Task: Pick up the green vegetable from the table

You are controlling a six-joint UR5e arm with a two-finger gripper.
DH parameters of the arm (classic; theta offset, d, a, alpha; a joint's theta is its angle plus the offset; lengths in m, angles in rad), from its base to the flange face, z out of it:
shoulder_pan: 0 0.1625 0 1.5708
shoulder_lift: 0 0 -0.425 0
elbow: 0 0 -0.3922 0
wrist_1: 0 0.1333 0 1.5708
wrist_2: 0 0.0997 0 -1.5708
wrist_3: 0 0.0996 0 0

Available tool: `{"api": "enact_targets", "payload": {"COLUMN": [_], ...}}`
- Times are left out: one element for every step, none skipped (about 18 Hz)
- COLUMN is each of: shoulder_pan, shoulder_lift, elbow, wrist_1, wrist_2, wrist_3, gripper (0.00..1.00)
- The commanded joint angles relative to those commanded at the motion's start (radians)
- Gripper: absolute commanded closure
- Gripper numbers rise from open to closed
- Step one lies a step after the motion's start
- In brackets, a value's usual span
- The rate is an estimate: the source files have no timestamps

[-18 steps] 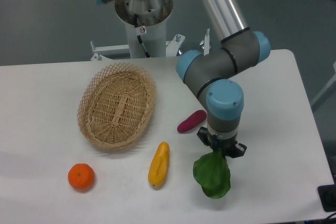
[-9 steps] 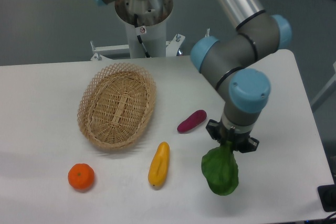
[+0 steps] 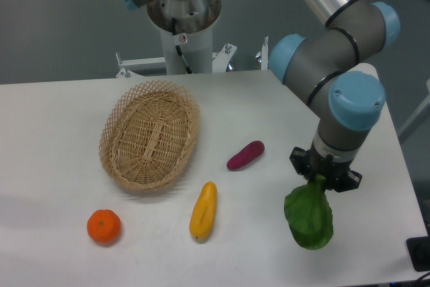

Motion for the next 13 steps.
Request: {"api": "enact_targets", "payload": {"shoulder_pan": [0.000, 0.000, 0.000, 0.000, 0.000, 0.000, 0.000, 0.000, 0.000, 0.000, 0.000, 0.000, -0.002], "shoulder_lift": [0.000, 0.000, 0.000, 0.000, 0.000, -0.002, -0.002, 0.000, -0.002, 0.000, 0.000, 0.000, 0.000], "elbow": [0.000, 0.000, 0.000, 0.000, 0.000, 0.000, 0.000, 0.000, 0.000, 0.000, 0.000, -0.002, -0.002], "wrist_1": [0.000, 0.000, 0.000, 0.000, 0.000, 0.000, 0.000, 0.000, 0.000, 0.000, 0.000, 0.000, 0.000], "wrist_2": [-0.002, 0.000, 0.000, 0.000, -0.002, -0.003, -0.002, 0.000, 0.002, 0.002, 0.003, 0.003, 0.003], "wrist_3": [0.000, 0.000, 0.000, 0.000, 0.000, 0.002, 0.000, 0.000, 0.000, 0.002, 0.003, 0.008, 0.018], "gripper": [0.95, 0.95, 0.95, 0.95, 0.95, 0.95, 0.94, 0.93, 0.92, 0.92, 0.92, 0.92, 0.92]}}
